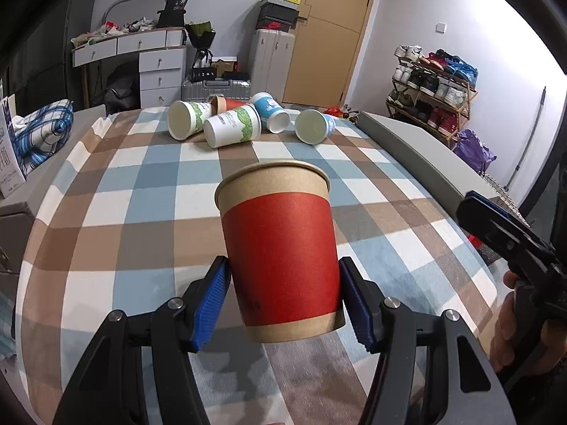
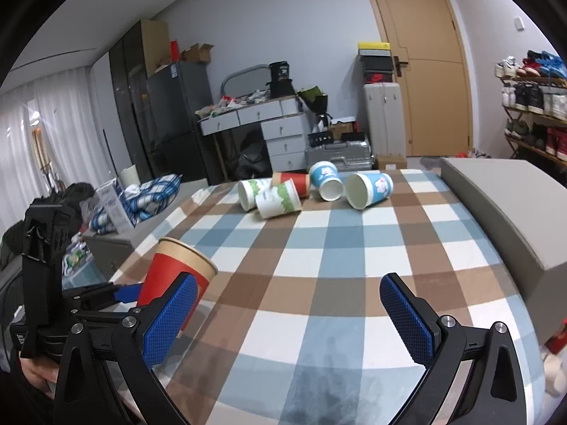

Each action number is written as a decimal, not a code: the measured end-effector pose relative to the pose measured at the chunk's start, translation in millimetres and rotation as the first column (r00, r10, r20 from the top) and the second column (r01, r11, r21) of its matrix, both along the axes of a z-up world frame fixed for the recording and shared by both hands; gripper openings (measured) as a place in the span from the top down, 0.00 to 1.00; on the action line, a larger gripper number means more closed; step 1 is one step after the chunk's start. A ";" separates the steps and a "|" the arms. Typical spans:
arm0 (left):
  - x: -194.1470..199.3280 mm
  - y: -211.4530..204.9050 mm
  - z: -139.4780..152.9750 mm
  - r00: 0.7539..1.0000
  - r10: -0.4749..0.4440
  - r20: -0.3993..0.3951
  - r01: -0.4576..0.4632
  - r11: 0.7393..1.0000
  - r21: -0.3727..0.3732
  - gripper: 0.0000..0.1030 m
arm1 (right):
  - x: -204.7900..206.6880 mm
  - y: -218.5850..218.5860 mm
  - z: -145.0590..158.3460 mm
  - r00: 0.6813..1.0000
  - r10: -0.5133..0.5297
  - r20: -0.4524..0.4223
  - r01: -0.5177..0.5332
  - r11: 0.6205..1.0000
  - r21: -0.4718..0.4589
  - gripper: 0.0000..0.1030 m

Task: Flip cup upright
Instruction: 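Close the left gripper around the red cup's body and lift it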

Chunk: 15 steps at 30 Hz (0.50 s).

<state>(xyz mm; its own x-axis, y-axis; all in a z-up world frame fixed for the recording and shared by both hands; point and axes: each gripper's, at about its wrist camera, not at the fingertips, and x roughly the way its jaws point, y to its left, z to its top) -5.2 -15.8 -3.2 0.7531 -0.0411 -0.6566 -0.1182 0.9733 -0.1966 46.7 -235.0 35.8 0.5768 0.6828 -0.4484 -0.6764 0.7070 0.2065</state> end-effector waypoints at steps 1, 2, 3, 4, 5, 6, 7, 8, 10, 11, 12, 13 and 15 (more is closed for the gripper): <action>-1.5 -1.1 -0.9 1.000 -0.003 0.002 0.003 1.000 -0.002 0.45 | -1.6 1.6 -0.5 1.000 0.006 0.000 -0.006 1.000 -0.007 0.00; -1.3 -2.7 -1.2 1.000 -0.008 0.005 0.008 1.000 -0.001 0.45 | -3.3 3.1 -1.0 1.000 0.015 0.000 -0.015 1.000 -0.012 0.00; -0.6 -4.3 -1.5 1.000 -0.011 0.008 0.011 1.000 -0.001 0.45 | -4.6 4.1 -1.6 1.000 0.023 0.001 -0.023 1.000 -0.014 0.00; -1.9 -5.9 -2.5 1.000 -0.016 0.010 0.016 1.000 -0.002 0.45 | -5.7 5.6 -2.7 0.999 0.036 0.000 -0.036 0.999 -0.020 0.00; -1.8 -7.2 -3.1 1.000 -0.023 0.012 0.023 1.000 -0.003 0.45 | -5.7 7.3 -4.1 0.999 0.044 -0.005 -0.045 0.999 -0.029 0.00; -2.1 -8.6 -4.4 1.000 -0.026 0.014 0.026 1.000 0.000 0.45 | -5.1 8.8 -5.5 0.999 0.049 -0.010 -0.049 0.998 -0.038 0.00; -2.1 -9.4 -6.2 1.000 -0.027 0.012 0.027 1.000 0.004 0.45 | -5.1 9.2 -6.4 0.999 0.050 -0.012 -0.051 0.998 -0.040 0.00; -1.8 -9.8 -8.3 1.000 -0.028 0.009 0.028 1.000 0.002 0.45 | -5.2 9.1 -7.6 0.998 0.054 -0.015 -0.054 0.998 -0.040 0.00; -1.7 -9.6 -13.4 1.000 -0.030 0.001 0.030 1.000 -0.010 0.45 | -3.6 7.9 -8.4 0.998 0.054 -0.026 -0.055 0.998 -0.034 0.00; -0.4 -9.6 -15.6 1.000 -0.029 -0.004 0.029 0.999 -0.014 0.45 | -2.8 6.8 -8.8 0.998 0.055 -0.030 -0.056 0.998 -0.031 0.00; -1.2 -10.0 -17.4 1.000 -0.029 -0.006 0.029 0.999 -0.018 0.45 | -2.0 5.5 -9.3 0.998 0.051 -0.033 -0.052 0.998 -0.030 0.00; -1.1 -10.5 -19.1 1.000 -0.030 -0.009 0.029 0.999 -0.021 0.45 | -1.1 5.0 -9.7 0.998 0.048 -0.034 -0.049 0.998 -0.029 0.00; -0.1 -12.0 -24.3 0.999 -0.033 -0.022 0.032 0.999 -0.034 0.45 | 0.9 3.6 -10.9 0.998 0.042 -0.041 -0.043 0.999 -0.027 0.00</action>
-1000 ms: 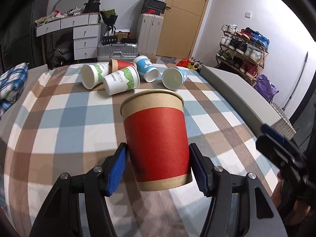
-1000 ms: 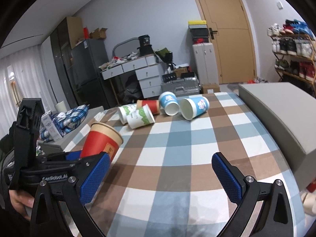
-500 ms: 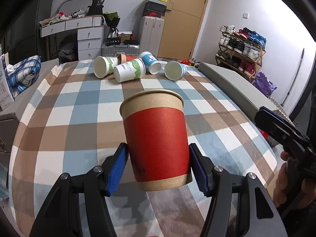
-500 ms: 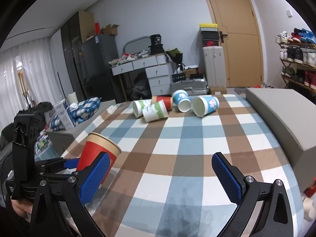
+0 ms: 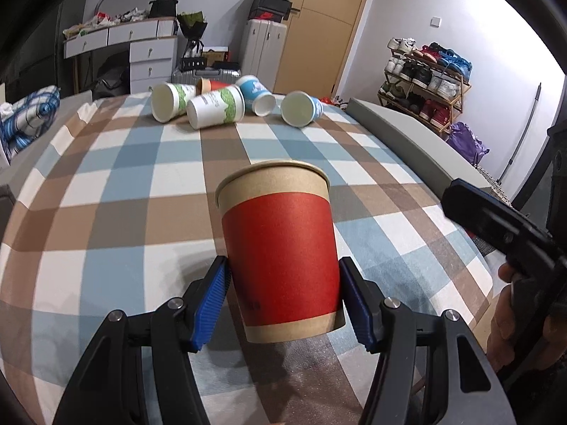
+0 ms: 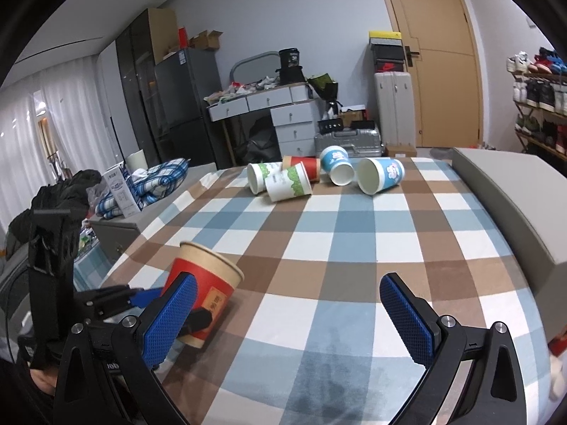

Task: Flip cup upright
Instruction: 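Close the left gripper around the red cup's body and lift it, then carry the red cup with the left gripper toward the right tool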

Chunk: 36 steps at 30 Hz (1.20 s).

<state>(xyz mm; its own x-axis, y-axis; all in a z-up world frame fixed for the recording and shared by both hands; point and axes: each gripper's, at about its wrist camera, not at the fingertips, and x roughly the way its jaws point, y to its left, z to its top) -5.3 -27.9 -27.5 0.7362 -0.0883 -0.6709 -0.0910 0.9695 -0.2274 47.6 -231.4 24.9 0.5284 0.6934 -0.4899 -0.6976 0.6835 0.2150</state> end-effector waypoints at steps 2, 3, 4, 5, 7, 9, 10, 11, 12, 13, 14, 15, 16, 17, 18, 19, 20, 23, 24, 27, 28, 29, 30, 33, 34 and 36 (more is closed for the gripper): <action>-0.7 -2.6 -1.7 1.000 -0.002 -0.006 0.002 1.000 -0.005 0.45 | 1.5 -0.8 -0.7 1.000 -0.004 -0.005 0.004 1.000 0.001 0.00; -1.2 -2.9 -2.6 1.000 -0.005 -0.005 0.005 1.000 -0.011 0.45 | 1.7 -0.8 -0.9 1.000 -0.004 -0.006 0.004 1.000 0.001 0.00; -1.7 -3.6 -2.8 1.000 -0.006 -0.005 0.006 1.000 -0.014 0.45 | 1.9 -0.7 -1.4 1.000 -0.005 -0.007 0.005 1.000 -0.001 0.00; -2.2 -3.8 -3.2 1.000 -0.004 -0.006 0.004 1.000 -0.015 0.45 | 1.9 -0.8 -1.7 1.000 -0.006 -0.007 0.006 1.000 -0.002 0.00; -2.8 -5.3 -3.1 1.000 -0.004 -0.007 0.004 1.000 -0.015 0.45 | 1.5 -0.8 -1.8 1.000 -0.007 -0.007 0.007 1.000 -0.003 0.00; -2.4 -5.6 -3.5 1.000 -0.005 -0.008 0.005 1.000 -0.010 0.45 | 1.3 -0.9 -1.8 1.000 -0.006 -0.006 0.006 1.000 -0.003 0.00; -2.5 -6.1 -4.0 1.000 -0.006 -0.008 0.006 1.000 -0.009 0.45 | 1.3 -0.9 -1.8 1.000 -0.007 -0.005 0.007 1.000 -0.003 0.00; -2.8 -6.3 -4.6 1.000 -0.006 -0.009 0.006 1.000 -0.009 0.45 | 1.6 -0.7 -1.9 1.000 -0.005 -0.008 0.005 1.000 -0.003 0.00; -3.0 -6.6 -5.5 1.000 -0.007 -0.014 0.007 1.000 -0.008 0.45 | 1.5 -0.8 -1.9 1.000 -0.006 -0.008 0.006 1.000 -0.003 0.00; -2.0 -6.9 -6.0 1.000 -0.008 -0.017 0.008 1.000 -0.007 0.45 | 1.0 -1.1 -1.7 1.000 -0.007 -0.008 0.007 1.000 -0.003 0.00; -1.7 -6.9 -6.2 1.000 -0.010 -0.018 0.010 1.000 -0.010 0.45 | 1.1 -1.3 -1.6 1.000 -0.008 -0.008 0.008 1.000 -0.003 0.00; -1.5 -6.9 -5.9 1.000 -0.011 -0.018 0.010 1.000 -0.011 0.45 | 0.8 -1.6 -1.6 1.000 -0.008 -0.008 0.008 1.000 -0.003 0.00; -1.8 -7.1 -5.7 1.000 -0.011 -0.019 0.010 1.000 -0.009 0.45 | 1.0 -1.4 -1.6 1.000 -0.008 -0.008 0.008 1.000 -0.003 0.00; -2.2 -7.2 -5.4 1.000 -0.011 -0.018 0.011 1.000 -0.009 0.45 | 0.9 -1.5 -1.5 1.000 -0.009 -0.008 0.009 1.000 -0.003 0.00; -2.7 -7.2 -5.2 1.000 -0.015 -0.016 0.015 1.000 -0.013 0.45 | 0.8 -1.7 -1.5 1.000 -0.009 -0.008 0.009 1.000 -0.002 0.00; -2.0 -7.4 -4.8 1.000 -0.022 -0.017 0.021 1.000 -0.017 0.45 | 1.2 -2.0 -1.4 1.000 -0.008 -0.009 0.008 1.000 -0.002 0.00; -1.9 -7.7 -4.6 1.000 -0.024 -0.019 0.024 1.000 -0.016 0.44 | 1.1 -1.9 -1.4 1.000 -0.008 -0.009 0.008 1.000 -0.003 0.00; -1.5 -8.2 -3.7 1.000 -0.026 -0.018 0.025 1.000 -0.010 0.44 | 1.2 -2.2 -1.2 1.000 -0.008 -0.008 0.007 1.000 -0.003 0.00; -1.3 -8.1 -3.7 0.999 -0.025 -0.022 0.025 1.000 -0.011 0.43 | 1.0 -2.6 -1.0 1.000 -0.008 -0.007 0.008 1.000 -0.002 0.00; -0.4 -8.1 -2.8 1.000 -0.016 -0.027 0.016 1.000 -0.001 0.23 | 1.7 -3.1 -0.5 1.000 -0.009 -0.006 0.009 1.000 0.000 0.00; -0.9 -7.8 -2.2 1.000 -0.014 -0.022 0.014 1.000 -0.002 0.22 | 2.3 -4.1 0.0 1.000 -0.011 -0.005 0.011 1.000 0.001 0.00; -1.5 -7.6 -1.2 1.000 -0.014 -0.018 0.014 1.000 -0.004 0.22 | 3.2 -4.7 0.4 1.000 -0.013 -0.006 0.013 1.000 0.002 0.00; -1.2 -7.8 -0.3 1.000 -0.017 -0.019 0.017 1.000 -0.004 0.21 | 3.6 -5.7 0.8 1.000 -0.014 -0.006 0.014 1.000 0.004 0.00; -2.8 -7.6 3.4 1.000 -0.004 -0.006 0.004 1.000 0.021 0.06 | 4.4 -8.5 2.2 1.000 -0.019 -0.004 0.019 1.000 0.011 0.00; -3.8 -6.8 5.3 1.000 0.005 0.005 -0.005 1.000 0.026 0.02 | 4.0 -8.6 3.2 1.000 -0.020 -0.004 0.020 1.000 0.012 0.00; -5.2 -4.7 8.6 1.000 0.009 0.021 -0.009 1.000 0.021 0.02 | 3.3 -9.5 4.2 1.000 -0.021 -0.002 0.021 1.000 0.015 0.00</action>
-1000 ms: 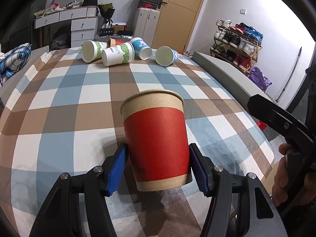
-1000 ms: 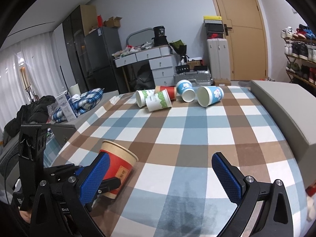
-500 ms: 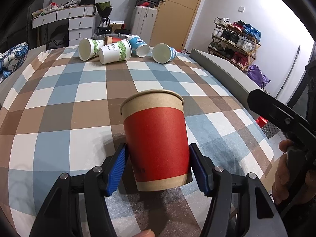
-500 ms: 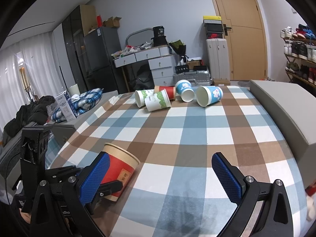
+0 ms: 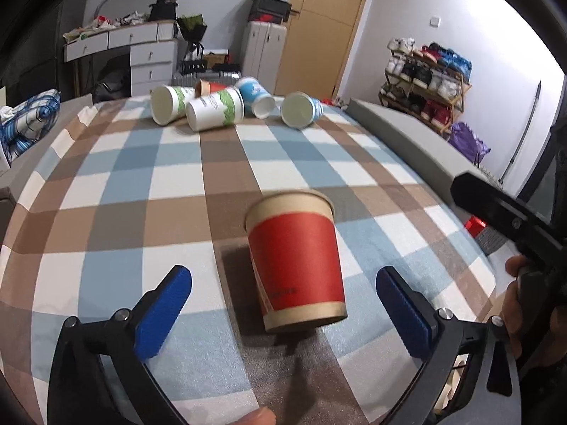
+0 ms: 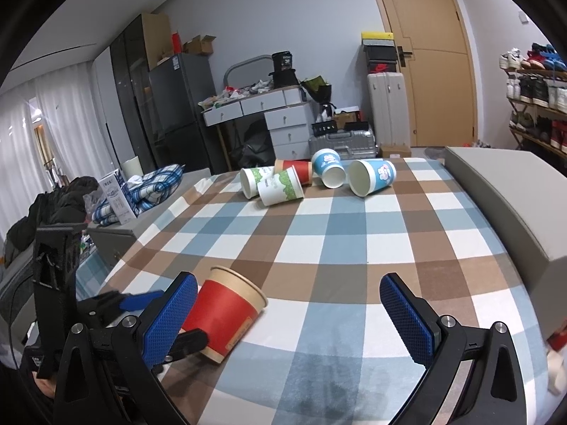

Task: Flip cup upright
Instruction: 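Carry the red cup with the left gripper toward the right tool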

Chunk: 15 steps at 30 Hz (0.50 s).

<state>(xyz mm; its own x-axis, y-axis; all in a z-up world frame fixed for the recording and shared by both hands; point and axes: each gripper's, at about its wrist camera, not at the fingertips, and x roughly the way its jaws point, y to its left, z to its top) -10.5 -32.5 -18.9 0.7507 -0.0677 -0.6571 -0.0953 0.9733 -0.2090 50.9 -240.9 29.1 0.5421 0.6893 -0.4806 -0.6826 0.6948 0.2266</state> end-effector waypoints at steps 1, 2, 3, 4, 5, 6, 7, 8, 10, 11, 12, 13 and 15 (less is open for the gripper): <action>-0.7 2.0 2.1 1.000 -0.001 0.003 0.001 1.000 -0.007 0.02 | -0.1 0.4 0.3 1.000 0.000 0.000 0.000 1.000 0.001 0.00; -0.4 3.5 3.5 1.000 0.000 0.006 0.000 1.000 -0.009 0.02 | 0.0 0.3 0.4 1.000 0.000 0.000 0.000 1.000 0.002 0.00; -0.9 5.5 5.3 1.000 0.005 0.011 -0.005 1.000 -0.010 0.02 | -0.1 0.4 0.3 1.000 0.000 0.000 0.000 1.000 0.002 0.00; -0.3 6.8 6.3 1.000 0.009 0.013 -0.009 1.000 -0.009 0.02 | -0.2 0.3 0.7 1.000 0.001 0.000 -0.001 1.000 0.004 0.00; 0.0 8.1 7.1 1.000 0.012 0.015 -0.011 1.000 -0.007 0.02 | 0.0 0.2 0.9 1.000 0.002 0.000 -0.002 1.000 0.006 0.00; -0.3 11.0 8.7 1.000 0.016 0.018 -0.016 1.000 -0.006 0.02 | -0.2 0.8 1.2 1.000 0.002 -0.003 -0.002 1.000 0.009 0.00; -0.4 12.3 9.2 1.000 0.020 0.019 -0.019 1.000 -0.006 0.02 | -0.5 1.8 1.4 1.000 0.004 -0.006 -0.004 1.000 0.012 0.00; -0.5 15.0 10.5 0.999 0.027 0.022 -0.026 1.000 -0.006 0.02 | -0.2 2.6 1.3 1.000 0.009 -0.012 -0.009 1.000 0.017 0.00; -1.0 20.1 12.3 0.999 0.036 0.026 -0.036 0.999 -0.010 0.02 | -0.1 5.1 1.1 1.000 0.015 -0.017 -0.014 1.000 0.020 0.00; -1.5 22.9 13.6 0.999 0.040 0.029 -0.040 0.999 -0.014 0.02 | -0.3 6.7 1.4 1.000 0.016 -0.017 -0.016 1.000 0.019 0.00; -2.3 25.3 15.1 0.998 0.045 0.034 -0.044 0.999 -0.017 0.02 | -0.3 8.6 1.6 1.000 0.021 -0.018 -0.020 1.000 0.017 0.00; -3.1 27.0 16.3 0.998 0.050 0.038 -0.050 0.999 -0.017 0.02 | -0.3 10.1 1.6 1.000 0.024 -0.020 -0.023 1.000 0.015 0.00; -4.3 29.4 18.4 0.998 0.053 0.043 -0.052 0.998 -0.017 0.02 | 0.7 14.8 3.1 0.999 0.026 -0.027 -0.026 1.000 0.010 0.00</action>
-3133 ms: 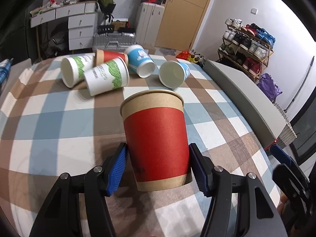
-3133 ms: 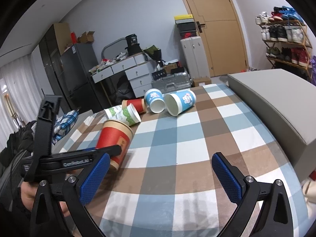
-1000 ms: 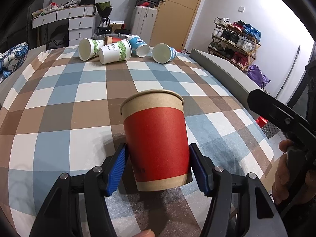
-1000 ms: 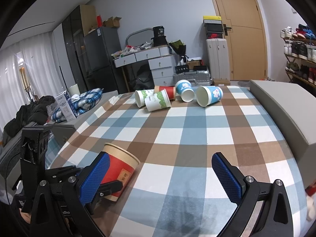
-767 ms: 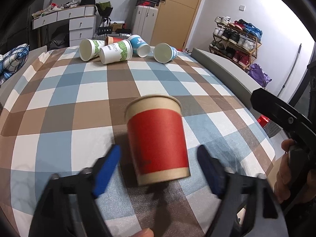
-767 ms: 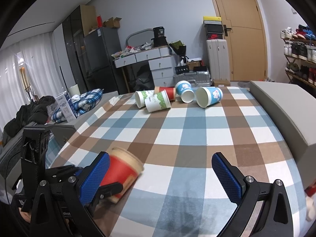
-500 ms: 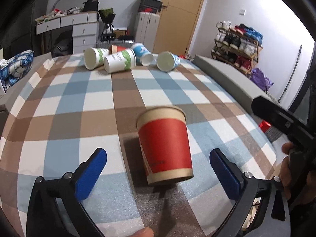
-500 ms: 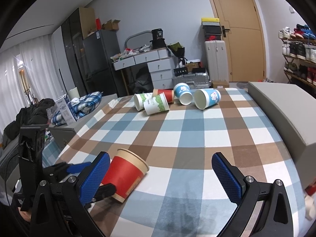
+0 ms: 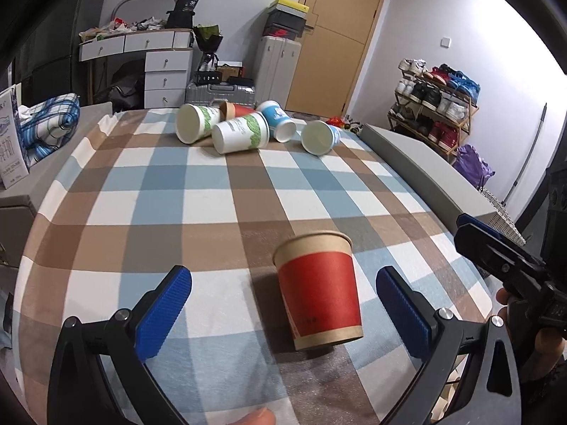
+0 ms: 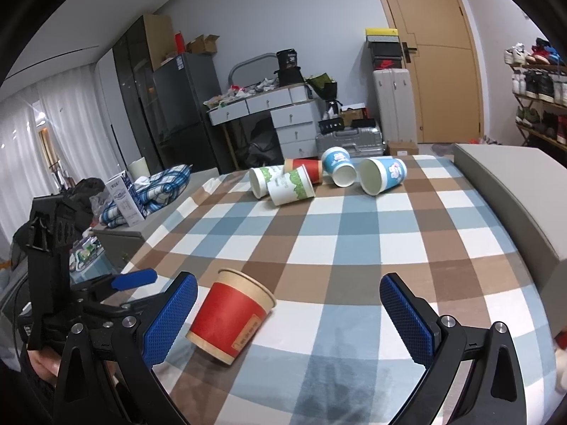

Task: Flip cup upright
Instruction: 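Carry the red cup with the left gripper toward the right tool, then grasp the red cup with the right gripper while the left gripper releases it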

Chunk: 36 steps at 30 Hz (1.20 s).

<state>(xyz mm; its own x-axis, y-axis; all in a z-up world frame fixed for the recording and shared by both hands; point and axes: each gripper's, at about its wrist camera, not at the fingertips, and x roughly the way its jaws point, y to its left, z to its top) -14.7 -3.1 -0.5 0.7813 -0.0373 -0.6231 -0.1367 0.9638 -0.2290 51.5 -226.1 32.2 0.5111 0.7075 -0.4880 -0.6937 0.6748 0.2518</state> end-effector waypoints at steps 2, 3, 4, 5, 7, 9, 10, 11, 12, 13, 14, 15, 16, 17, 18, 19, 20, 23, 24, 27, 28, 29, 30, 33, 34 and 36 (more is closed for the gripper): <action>-2.3 1.9 2.9 1.000 0.007 0.007 -0.007 1.000 0.007 0.02 | 2.6 5.3 3.0 1.000 0.005 -0.007 -0.005 1.000 -0.009 0.00; -3.2 2.7 3.9 1.000 0.010 0.010 -0.010 1.000 0.013 0.02 | 3.8 9.7 7.2 1.000 0.002 -0.002 -0.002 1.000 -0.015 0.00; -3.5 3.9 4.4 1.000 0.010 0.012 -0.010 1.000 0.016 0.02 | 4.6 13.3 10.0 1.000 0.001 0.000 -0.001 1.000 -0.020 0.00; -4.7 4.3 5.0 1.000 0.012 0.014 -0.012 1.000 0.023 0.02 | 5.6 17.5 12.4 1.000 0.002 -0.005 -0.002 1.000 -0.029 0.00; -5.1 6.5 5.4 1.000 0.014 0.014 -0.014 0.999 0.037 0.02 | 8.6 24.6 13.1 1.000 0.013 -0.025 -0.014 0.999 -0.049 0.00; -5.0 9.5 5.5 1.000 0.022 0.016 -0.023 0.999 0.046 0.02 | 11.1 28.8 9.6 0.999 0.018 -0.044 -0.021 0.998 -0.067 0.00; -4.2 11.2 5.2 0.999 0.028 0.015 -0.029 0.998 0.048 0.02 | 11.6 28.9 6.2 0.998 0.013 -0.054 -0.017 0.997 -0.069 0.00; -3.8 12.4 5.1 0.999 0.030 0.015 -0.030 0.998 0.048 0.02 | 12.2 28.4 2.3 0.998 0.012 -0.065 -0.016 0.998 -0.063 0.00; -2.9 14.1 4.5 0.999 0.033 0.014 -0.034 0.998 0.049 0.02 | 13.6 29.0 -1.6 0.997 0.010 -0.082 -0.015 0.998 -0.065 0.00; -3.1 15.6 4.5 0.999 0.036 0.011 -0.037 0.998 0.053 0.02 | 15.1 29.6 -3.6 0.995 0.008 -0.098 -0.015 0.997 -0.070 0.00; -2.9 17.2 4.4 0.999 0.039 0.010 -0.040 0.998 0.055 0.02 | 16.8 29.5 -5.4 0.994 0.007 -0.111 -0.014 0.998 -0.066 0.00; -2.8 19.8 4.4 0.999 0.043 0.009 -0.044 0.998 0.055 0.02 | 17.8 28.8 -6.1 0.993 0.006 -0.116 -0.012 0.998 -0.058 0.00; -2.8 21.7 4.5 0.999 0.045 0.007 -0.046 0.997 0.054 0.02 | 19.6 28.3 -7.3 0.992 0.005 -0.128 -0.011 0.999 -0.050 0.00; -2.4 24.8 4.2 0.999 0.051 0.006 -0.052 0.997 0.052 0.02 | 21.3 28.5 -9.0 0.990 0.006 -0.141 -0.013 0.999 -0.047 0.00; -2.7 26.9 4.0 0.998 0.056 0.005 -0.056 0.997 0.049 0.02 | 24.0 28.4 -11.7 0.987 0.007 -0.159 -0.014 0.999 -0.043 0.00; -2.7 29.3 3.6 0.998 0.062 0.004 -0.063 0.997 0.045 0.02 | 25.9 28.8 -13.1 0.985 0.004 -0.170 -0.010 0.999 -0.040 0.00; -2.4 32.4 2.8 0.998 0.070 0.001 -0.070 0.997 0.040 0.02 | 28.7 29.3 -15.9 0.982 -0.001 -0.189 -0.005 0.999 -0.036 0.00; -2.8 35.0 2.3 0.997 0.080 -0.003 -0.080 0.996 0.037 0.02 | 37.4 33.8 -25.9 0.963 0.000 -0.269 -0.005 1.000 -0.019 0.00; -3.0 35.3 2.2 0.997 0.080 -0.004 -0.080 0.996 0.038 0.02 | 39.2 35.4 -28.3 0.959 0.002 -0.284 -0.007 1.000 -0.016 0.00; -3.5 35.0 2.4 0.997 0.082 -0.006 -0.082 0.995 0.049 0.02 | 41.2 41.7 -35.6 0.949 0.003 -0.317 -0.013 0.999 -0.029 0.00; -3.7 34.2 2.2 0.997 0.082 -0.008 -0.082 0.995 0.054 0.02 | 40.9 43.5 -37.2 0.947 0.008 -0.320 -0.019 0.999 -0.032 0.00; -3.2 34.4 1.9 0.997 0.082 -0.010 -0.081 0.995 0.056 0.02 | 40.1 44.9 -38.1 0.946 0.011 -0.323 -0.024 0.999 -0.035 0.00; -3.4 33.6 1.9 0.997 0.080 -0.011 -0.079 0.995 0.060 0.02 | 38.8 45.7 -38.5 0.946 0.014 -0.324 -0.027 0.999 -0.036 0.00; -3.5 33.5 2.7 0.997 0.076 -0.011 -0.075 0.995 0.071 0.02 | 36.2 46.8 -38.1 0.947 0.023 -0.320 -0.035 0.999 -0.034 0.00; -3.2 33.9 2.8 0.997 0.075 -0.011 -0.073 0.994 0.076 0.02 | 35.8 46.8 -37.9 0.948 0.023 -0.318 -0.036 0.999 -0.034 0.00; -2.9 34.8 2.7 0.997 0.074 -0.012 -0.073 0.994 0.078 0.02 | 35.5 46.7 -38.0 0.947 0.023 -0.319 -0.035 0.999 -0.034 0.00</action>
